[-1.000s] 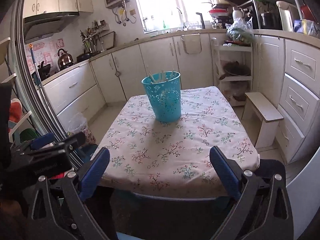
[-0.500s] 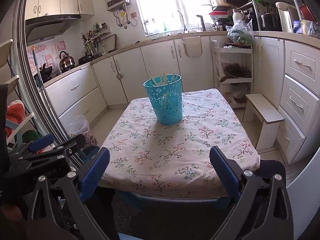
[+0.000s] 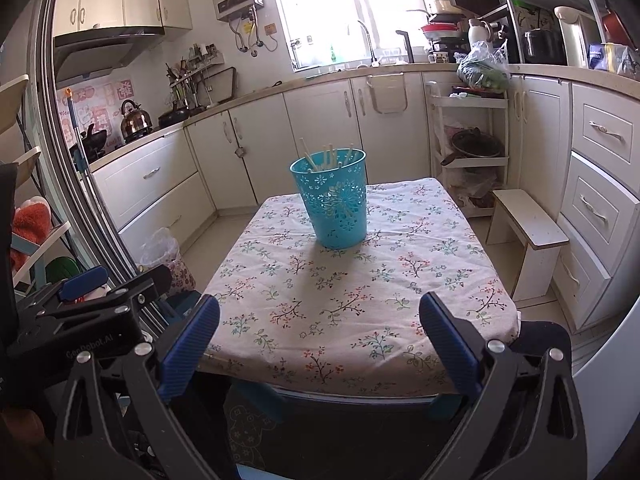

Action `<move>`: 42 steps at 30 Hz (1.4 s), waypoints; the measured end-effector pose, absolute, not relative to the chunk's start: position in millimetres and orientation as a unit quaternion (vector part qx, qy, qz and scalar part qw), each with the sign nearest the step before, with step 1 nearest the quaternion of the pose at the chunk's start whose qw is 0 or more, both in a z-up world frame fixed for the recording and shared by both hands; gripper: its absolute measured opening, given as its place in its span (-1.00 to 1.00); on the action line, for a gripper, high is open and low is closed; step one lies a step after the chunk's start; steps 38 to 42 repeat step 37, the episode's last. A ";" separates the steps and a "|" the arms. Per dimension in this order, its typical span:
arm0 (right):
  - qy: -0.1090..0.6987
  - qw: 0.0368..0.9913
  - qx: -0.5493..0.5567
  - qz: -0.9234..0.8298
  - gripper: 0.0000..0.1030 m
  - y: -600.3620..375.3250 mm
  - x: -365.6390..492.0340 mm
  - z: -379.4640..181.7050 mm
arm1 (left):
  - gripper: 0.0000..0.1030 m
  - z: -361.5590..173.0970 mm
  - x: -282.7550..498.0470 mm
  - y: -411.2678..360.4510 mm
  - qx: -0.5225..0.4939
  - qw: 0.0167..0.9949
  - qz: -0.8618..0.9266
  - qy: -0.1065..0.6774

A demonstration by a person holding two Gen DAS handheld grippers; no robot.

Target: Organize utensils

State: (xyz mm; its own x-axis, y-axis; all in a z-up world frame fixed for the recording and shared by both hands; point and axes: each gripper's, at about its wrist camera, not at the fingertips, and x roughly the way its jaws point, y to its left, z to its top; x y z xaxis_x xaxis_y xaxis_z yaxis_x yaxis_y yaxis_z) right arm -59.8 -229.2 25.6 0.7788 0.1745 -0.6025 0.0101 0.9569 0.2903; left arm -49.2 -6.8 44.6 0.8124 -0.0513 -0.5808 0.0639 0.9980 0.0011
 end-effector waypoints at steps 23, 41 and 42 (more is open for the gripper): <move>0.346 0.928 0.130 0.052 0.86 -228.4 -53.0 18.0 | 0.85 42.2 -44.2 -5.0 0.004 0.956 -0.029 0.291; 0.400 0.908 0.122 0.022 0.86 -269.8 68.9 -47.1 | 0.86 -19.6 90.9 -14.8 0.015 0.929 -0.023 0.370; 0.400 0.908 0.122 0.022 0.86 -269.8 68.9 -47.1 | 0.86 -19.6 90.9 -14.8 0.015 0.929 -0.023 0.370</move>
